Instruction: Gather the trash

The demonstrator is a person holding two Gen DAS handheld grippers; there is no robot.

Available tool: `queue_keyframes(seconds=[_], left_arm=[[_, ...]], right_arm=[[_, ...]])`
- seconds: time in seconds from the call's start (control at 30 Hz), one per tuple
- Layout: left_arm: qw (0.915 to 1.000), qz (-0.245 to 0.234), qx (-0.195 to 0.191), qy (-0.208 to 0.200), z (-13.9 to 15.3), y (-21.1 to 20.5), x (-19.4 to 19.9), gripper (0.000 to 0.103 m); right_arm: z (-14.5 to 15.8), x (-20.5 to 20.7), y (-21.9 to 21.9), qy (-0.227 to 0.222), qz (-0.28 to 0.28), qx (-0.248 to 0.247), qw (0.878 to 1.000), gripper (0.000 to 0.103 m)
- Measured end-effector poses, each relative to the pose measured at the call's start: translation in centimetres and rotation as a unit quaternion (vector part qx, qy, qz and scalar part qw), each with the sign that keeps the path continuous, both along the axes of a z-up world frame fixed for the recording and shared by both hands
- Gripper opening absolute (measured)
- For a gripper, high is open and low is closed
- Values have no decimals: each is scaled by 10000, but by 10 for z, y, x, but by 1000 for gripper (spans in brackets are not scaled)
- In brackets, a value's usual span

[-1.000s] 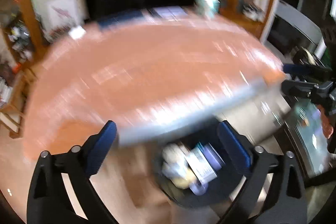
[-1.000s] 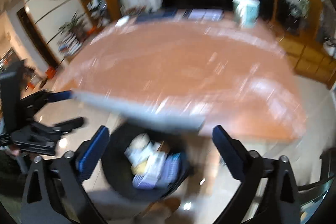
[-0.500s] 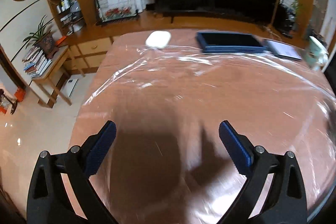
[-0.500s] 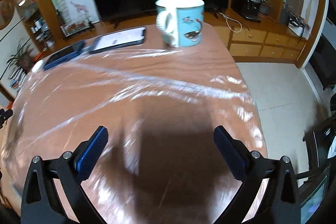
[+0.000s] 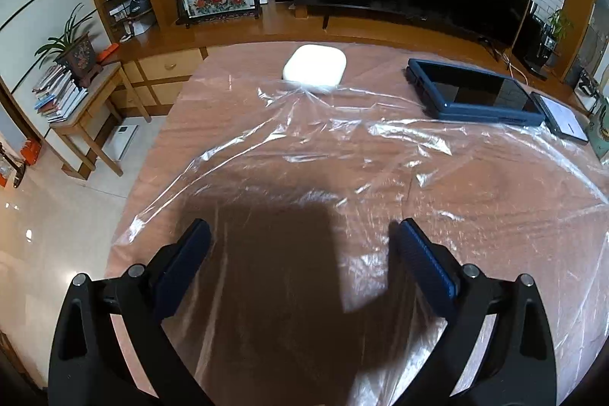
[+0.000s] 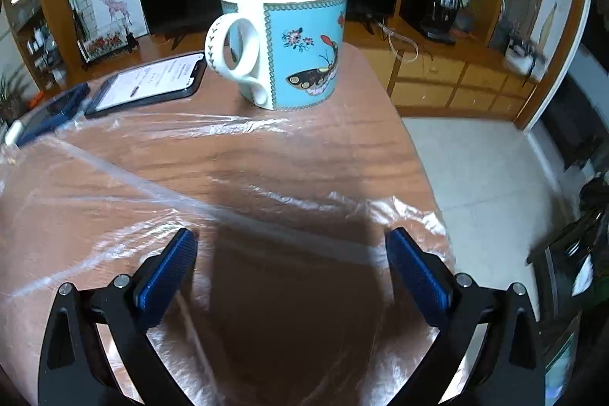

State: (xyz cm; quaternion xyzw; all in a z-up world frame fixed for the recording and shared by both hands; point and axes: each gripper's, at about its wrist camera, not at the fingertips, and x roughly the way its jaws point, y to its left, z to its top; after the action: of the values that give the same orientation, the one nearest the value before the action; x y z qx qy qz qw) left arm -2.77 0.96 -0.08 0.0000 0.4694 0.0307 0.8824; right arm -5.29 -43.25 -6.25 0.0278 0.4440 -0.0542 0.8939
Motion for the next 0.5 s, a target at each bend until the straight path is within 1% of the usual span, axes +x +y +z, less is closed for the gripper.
queue_keyframes(seconds=[0.1,0.5], left_arm=[[9999,63,-126,-44,-2,3,2,101],[9999,49,-120,-41,-2,2,1,102]], right_arm=[[0,-2,1,5,-3,-10,10000,99],[1,-2,1,5,-4,-11,10000,99]])
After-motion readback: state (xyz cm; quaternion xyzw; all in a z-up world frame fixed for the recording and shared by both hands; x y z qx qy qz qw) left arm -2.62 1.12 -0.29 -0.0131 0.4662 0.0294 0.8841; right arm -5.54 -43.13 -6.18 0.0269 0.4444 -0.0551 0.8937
